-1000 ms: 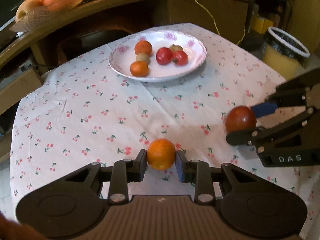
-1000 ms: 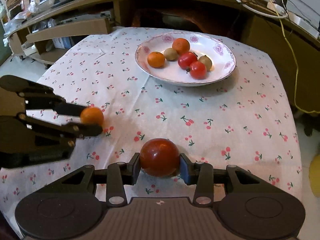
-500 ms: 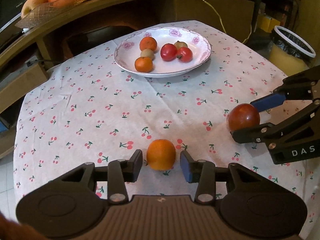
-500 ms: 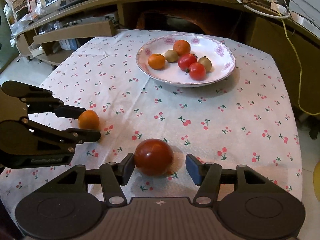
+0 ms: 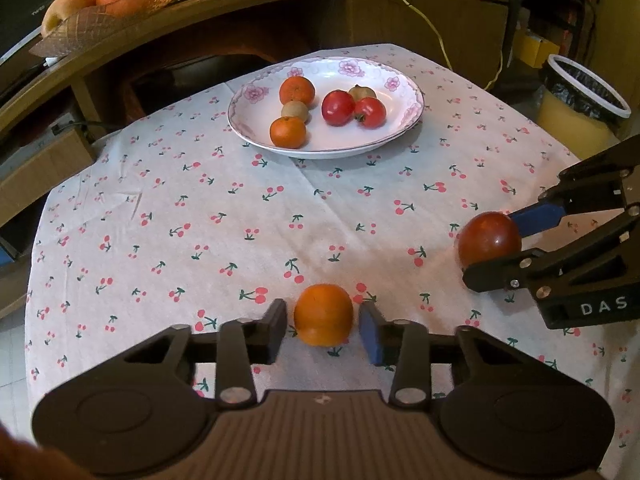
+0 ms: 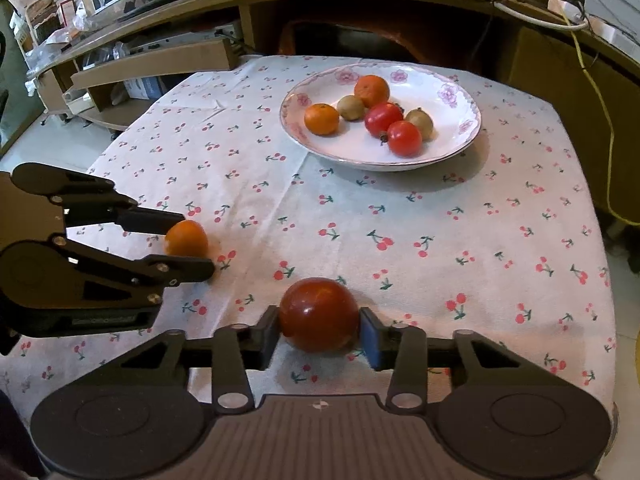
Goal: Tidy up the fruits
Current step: 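Carry the orange in left tool toward the bowl while right tool carries the large tomato, then lower and open left tool releasing the orange while right tool releases the large tomato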
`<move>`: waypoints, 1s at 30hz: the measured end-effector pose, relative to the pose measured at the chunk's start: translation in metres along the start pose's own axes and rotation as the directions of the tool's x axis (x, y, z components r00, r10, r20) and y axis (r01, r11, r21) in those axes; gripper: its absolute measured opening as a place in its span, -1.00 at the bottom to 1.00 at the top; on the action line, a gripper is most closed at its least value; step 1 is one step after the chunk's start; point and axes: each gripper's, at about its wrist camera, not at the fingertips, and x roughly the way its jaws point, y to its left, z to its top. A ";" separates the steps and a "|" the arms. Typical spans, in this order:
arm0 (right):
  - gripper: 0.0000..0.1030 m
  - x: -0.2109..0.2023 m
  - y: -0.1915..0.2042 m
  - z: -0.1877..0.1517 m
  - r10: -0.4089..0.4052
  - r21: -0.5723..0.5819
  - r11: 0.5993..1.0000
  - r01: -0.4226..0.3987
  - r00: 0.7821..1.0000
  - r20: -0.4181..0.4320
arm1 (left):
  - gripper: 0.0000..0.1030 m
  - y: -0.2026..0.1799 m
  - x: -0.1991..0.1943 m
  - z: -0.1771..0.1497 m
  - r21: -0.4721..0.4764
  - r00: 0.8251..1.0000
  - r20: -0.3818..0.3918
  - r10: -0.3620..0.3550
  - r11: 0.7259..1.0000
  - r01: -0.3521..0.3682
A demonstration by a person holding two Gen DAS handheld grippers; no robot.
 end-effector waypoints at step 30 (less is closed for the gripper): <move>-0.22 -0.018 -0.031 0.065 -0.058 0.148 0.988 0.033 0.985 0.162 | -0.30 -0.001 0.003 0.084 -0.044 0.991 0.131 0.037 0.999 -0.031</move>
